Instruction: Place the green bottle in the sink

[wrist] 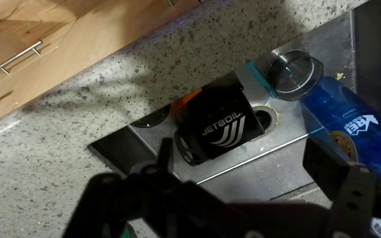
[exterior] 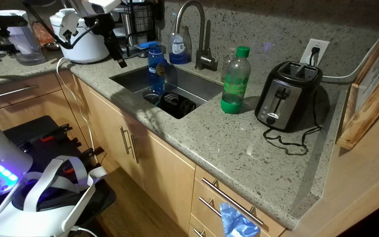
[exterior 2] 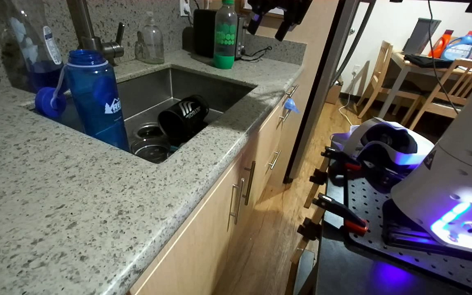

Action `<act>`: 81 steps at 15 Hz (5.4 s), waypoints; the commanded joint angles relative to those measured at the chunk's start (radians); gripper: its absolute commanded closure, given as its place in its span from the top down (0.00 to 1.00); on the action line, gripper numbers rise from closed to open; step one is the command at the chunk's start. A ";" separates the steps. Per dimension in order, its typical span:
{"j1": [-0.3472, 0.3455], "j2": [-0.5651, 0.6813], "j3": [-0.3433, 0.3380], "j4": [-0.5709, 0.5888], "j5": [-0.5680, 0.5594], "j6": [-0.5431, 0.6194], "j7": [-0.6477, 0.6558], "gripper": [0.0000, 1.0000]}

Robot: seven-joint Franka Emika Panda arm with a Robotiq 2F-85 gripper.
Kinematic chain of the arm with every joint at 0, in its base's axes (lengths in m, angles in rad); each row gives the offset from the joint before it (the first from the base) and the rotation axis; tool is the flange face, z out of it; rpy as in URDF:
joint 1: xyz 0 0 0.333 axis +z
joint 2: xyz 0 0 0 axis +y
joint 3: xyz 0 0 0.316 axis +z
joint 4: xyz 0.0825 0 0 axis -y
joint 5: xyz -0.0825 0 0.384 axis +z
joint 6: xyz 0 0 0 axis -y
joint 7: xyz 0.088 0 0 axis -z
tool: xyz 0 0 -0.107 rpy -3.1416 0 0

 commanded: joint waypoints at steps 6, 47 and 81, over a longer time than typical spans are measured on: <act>0.008 0.122 -0.074 0.140 0.116 -0.038 -0.009 1.00; -0.107 0.621 -0.276 0.772 0.200 -0.032 0.121 1.00; -0.131 0.961 -0.305 1.286 0.181 -0.290 0.284 1.00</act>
